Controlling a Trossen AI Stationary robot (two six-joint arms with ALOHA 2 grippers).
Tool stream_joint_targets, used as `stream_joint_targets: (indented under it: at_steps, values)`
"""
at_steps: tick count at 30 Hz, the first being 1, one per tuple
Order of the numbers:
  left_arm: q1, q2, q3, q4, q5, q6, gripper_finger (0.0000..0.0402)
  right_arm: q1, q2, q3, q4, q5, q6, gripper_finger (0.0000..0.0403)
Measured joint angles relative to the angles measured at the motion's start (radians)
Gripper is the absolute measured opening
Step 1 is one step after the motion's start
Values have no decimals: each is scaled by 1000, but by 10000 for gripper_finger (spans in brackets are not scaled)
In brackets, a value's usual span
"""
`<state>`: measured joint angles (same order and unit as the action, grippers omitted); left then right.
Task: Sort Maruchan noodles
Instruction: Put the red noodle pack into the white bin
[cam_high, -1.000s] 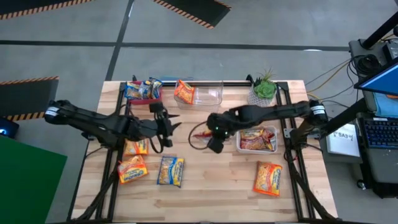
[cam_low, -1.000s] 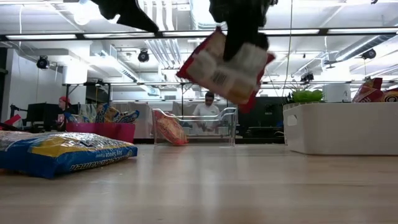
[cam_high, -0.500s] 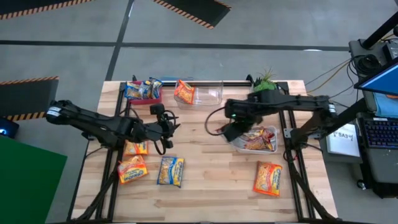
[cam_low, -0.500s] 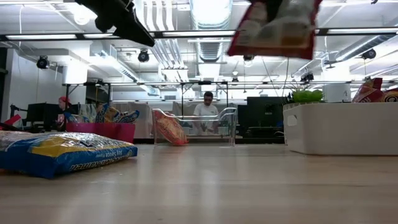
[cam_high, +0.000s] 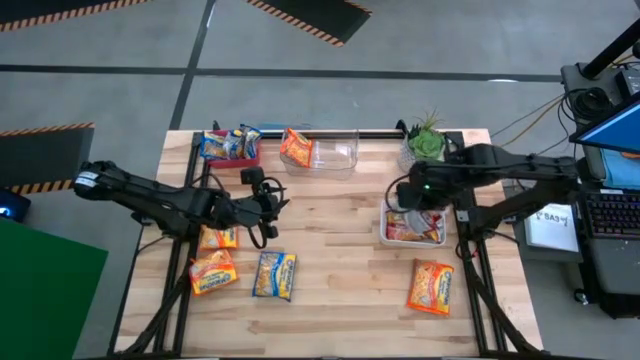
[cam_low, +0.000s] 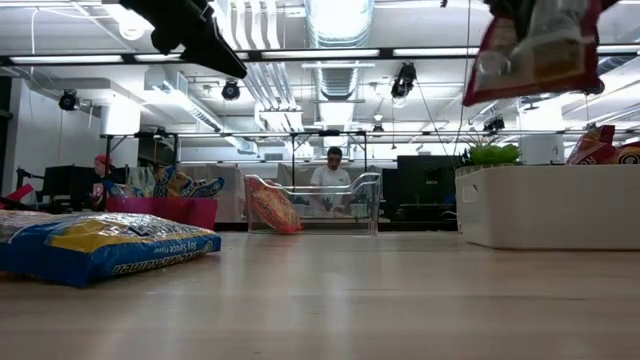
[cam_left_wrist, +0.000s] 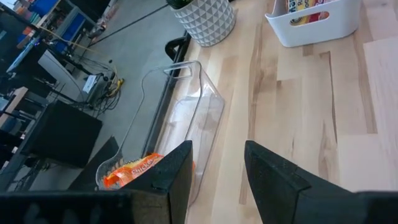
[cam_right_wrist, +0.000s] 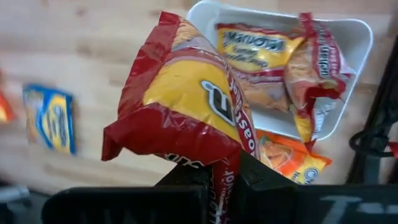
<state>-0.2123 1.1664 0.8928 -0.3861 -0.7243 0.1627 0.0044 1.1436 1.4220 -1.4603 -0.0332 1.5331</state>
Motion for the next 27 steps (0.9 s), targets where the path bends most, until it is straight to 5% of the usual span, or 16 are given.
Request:
stream_joint_targets:
  at_steps: [13,27]
  values:
    - [0,0,0,-39,0,-21,130,0,-129,-408,412,115,168,9]
    - [0,0,0,-38,0,-20,130,-5,-116,-548,507,139,197,9]
